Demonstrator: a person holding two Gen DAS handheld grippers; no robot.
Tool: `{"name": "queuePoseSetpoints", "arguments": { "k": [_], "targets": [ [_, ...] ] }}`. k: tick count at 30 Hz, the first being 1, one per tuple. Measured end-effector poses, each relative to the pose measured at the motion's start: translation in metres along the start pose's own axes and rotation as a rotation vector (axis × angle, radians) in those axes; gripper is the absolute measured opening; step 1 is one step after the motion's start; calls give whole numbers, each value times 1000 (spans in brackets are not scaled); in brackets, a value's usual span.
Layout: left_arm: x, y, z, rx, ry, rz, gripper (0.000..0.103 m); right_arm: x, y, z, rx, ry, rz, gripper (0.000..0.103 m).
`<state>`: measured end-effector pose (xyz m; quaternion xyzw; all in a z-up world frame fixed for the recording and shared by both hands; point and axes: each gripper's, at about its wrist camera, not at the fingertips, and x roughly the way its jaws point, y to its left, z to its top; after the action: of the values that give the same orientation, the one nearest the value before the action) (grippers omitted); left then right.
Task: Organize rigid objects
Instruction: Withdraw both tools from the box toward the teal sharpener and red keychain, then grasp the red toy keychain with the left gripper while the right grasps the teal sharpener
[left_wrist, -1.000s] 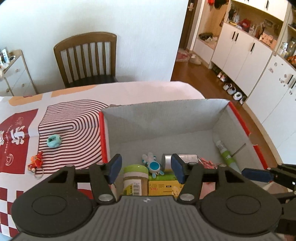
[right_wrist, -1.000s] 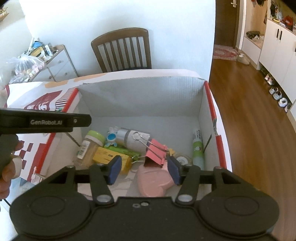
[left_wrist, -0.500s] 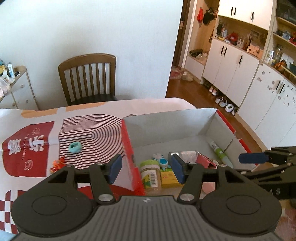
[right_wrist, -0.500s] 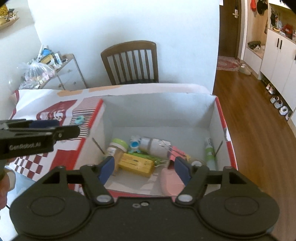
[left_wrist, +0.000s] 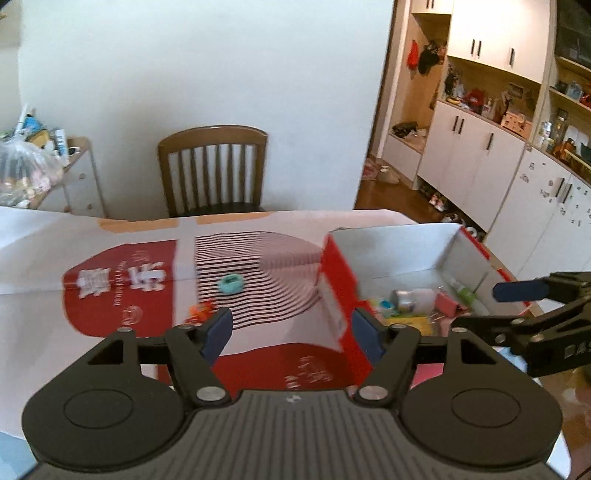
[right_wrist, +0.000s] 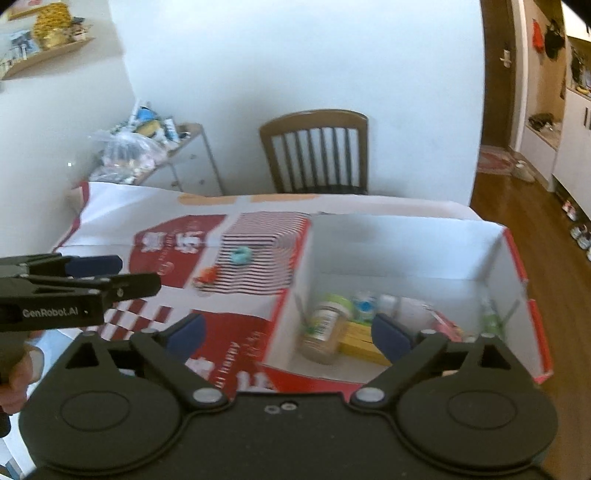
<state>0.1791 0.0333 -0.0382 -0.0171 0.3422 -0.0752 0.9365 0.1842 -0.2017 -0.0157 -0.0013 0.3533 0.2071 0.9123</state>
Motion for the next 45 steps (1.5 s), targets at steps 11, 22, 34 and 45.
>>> {"name": "queuePoseSetpoints", "arguments": {
  "k": [11,22,34,45],
  "targets": [
    [-1,69,-19,-36,-56,60,85,35,56,13,-22,4,-10,102],
    [44,100,-33,-75,-42,75,85,96,83,40,-21,49,-45,102],
    [104,94,-39,-48,-36,113,85,165,82,59,-6,154,-65,102],
    [156,98,-40,-71,13,112,85,233,85,79,-75,234,-128,101]
  ]
}}
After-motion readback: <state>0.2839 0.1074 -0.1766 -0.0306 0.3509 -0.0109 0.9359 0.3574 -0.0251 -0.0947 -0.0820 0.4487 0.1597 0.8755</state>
